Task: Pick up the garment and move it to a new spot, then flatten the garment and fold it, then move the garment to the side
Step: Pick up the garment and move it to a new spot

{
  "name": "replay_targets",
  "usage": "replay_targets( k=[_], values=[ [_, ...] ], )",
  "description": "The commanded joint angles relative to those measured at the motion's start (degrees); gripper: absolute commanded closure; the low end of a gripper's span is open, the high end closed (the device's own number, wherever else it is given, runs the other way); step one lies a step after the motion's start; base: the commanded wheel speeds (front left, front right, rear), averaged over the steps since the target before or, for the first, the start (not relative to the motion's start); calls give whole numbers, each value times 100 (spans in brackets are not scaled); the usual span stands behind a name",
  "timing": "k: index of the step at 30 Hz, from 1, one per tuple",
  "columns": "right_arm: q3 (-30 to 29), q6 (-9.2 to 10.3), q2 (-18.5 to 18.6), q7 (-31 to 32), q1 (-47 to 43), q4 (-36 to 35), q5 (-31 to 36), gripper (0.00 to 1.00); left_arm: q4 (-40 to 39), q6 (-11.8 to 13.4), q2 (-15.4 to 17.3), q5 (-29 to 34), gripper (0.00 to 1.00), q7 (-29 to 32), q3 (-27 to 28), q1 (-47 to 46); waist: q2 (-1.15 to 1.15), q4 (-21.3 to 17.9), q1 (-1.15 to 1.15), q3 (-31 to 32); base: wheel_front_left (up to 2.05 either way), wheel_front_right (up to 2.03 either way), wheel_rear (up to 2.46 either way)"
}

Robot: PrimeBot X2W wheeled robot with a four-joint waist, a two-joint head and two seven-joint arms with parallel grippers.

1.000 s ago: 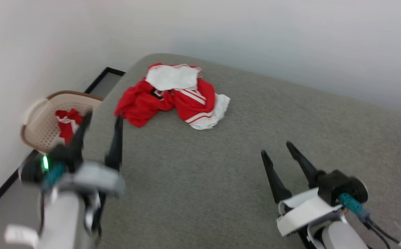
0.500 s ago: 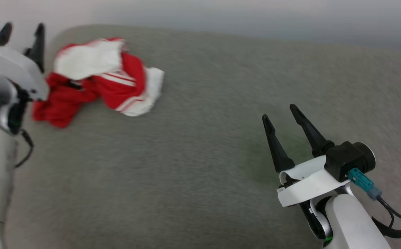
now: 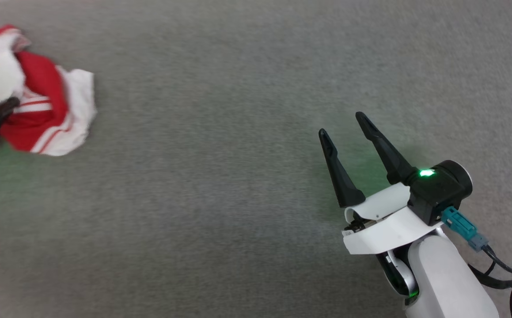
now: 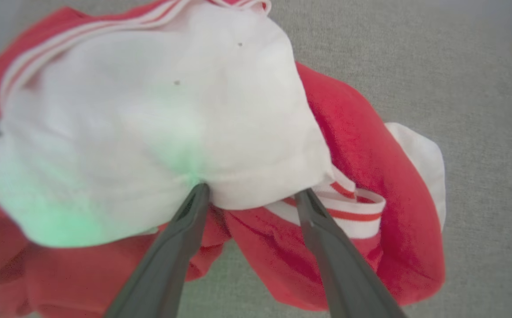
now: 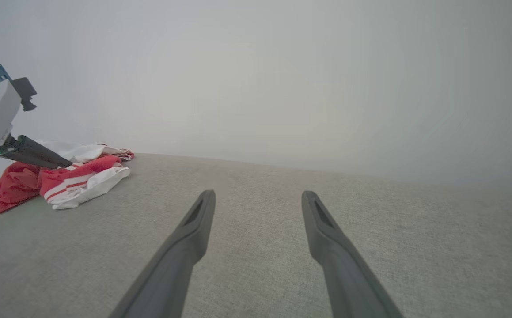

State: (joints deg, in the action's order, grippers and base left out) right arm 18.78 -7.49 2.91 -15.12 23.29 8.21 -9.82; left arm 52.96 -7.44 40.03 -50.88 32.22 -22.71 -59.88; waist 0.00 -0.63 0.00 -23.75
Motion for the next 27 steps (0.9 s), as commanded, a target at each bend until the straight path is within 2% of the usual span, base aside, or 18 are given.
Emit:
replay_targets(
  k=[1, 4, 8, 9, 10, 11, 12, 13, 16, 21, 25, 27],
  values=[
    [5, 0, -2, -5, 42, -35, 34, 0, 47, 6, -43, -98, 0, 76, -9, -47, 0, -459, 0, -462, 0, 0, 0],
    [36, 0, -8, -5, 23, -139, 41, 0, 233, 7, 107, -330, 0, 447, -153, -70, 0, -553, 0, -571, 0, 0, 0],
    [53, 0, -6, -5, -54, -215, 22, 0, 506, 8, 4, -573, 0, 693, -262, 26, 0, -608, 0, -614, 0, 0, 0],
    [63, 0, -6, -5, -64, -227, 19, 0, 535, 8, -40, -632, 13, 714, -292, 49, 0, -616, 0, -608, 0, 0, 0],
    [73, 0, -6, -5, -77, -226, 13, 0, 586, 7, -70, -716, 31, 713, -291, 76, 0, -621, 0, -593, 0, 0, 0],
    [84, 0, -5, -5, -87, -220, 2, 0, 627, 7, -98, -782, 66, 724, -293, 107, 0, -622, 0, -571, 0, 0, 0],
    [104, 0, -6, -5, -96, -211, -9, 0, 634, -1, -142, -822, 87, 790, -351, 164, 0, -618, 0, -534, 0, 0, 0],
    [123, 0, -6, -5, -107, -205, -15, 0, 621, -2, -158, -855, 98, 841, -410, 234, 0, -613, 0, -494, 0, 0, 0],
    [152, 0, -3, -5, -127, -180, -20, 0, 577, -5, -109, -985, 100, 727, -448, 323, 0, -575, 0, -366, 0, 0, 0],
    [152, 0, -2, -5, -209, -91, -96, 0, 427, -6, -8, -1076, 100, 61, -478, 245, 0, -434, 0, 13, 0, 0, 0],
    [138, 0, -1, -5, -309, 17, -156, 0, 245, -3, 223, -1140, 100, -438, -519, 129, 0, -324, 0, 391, 0, 0, 0],
    [102, 0, 1, -5, -375, 56, -203, 0, 79, -3, 208, -1220, 100, -645, -554, 50, 0, -266, 0, 589, 0, 0, 0]
  ],
)
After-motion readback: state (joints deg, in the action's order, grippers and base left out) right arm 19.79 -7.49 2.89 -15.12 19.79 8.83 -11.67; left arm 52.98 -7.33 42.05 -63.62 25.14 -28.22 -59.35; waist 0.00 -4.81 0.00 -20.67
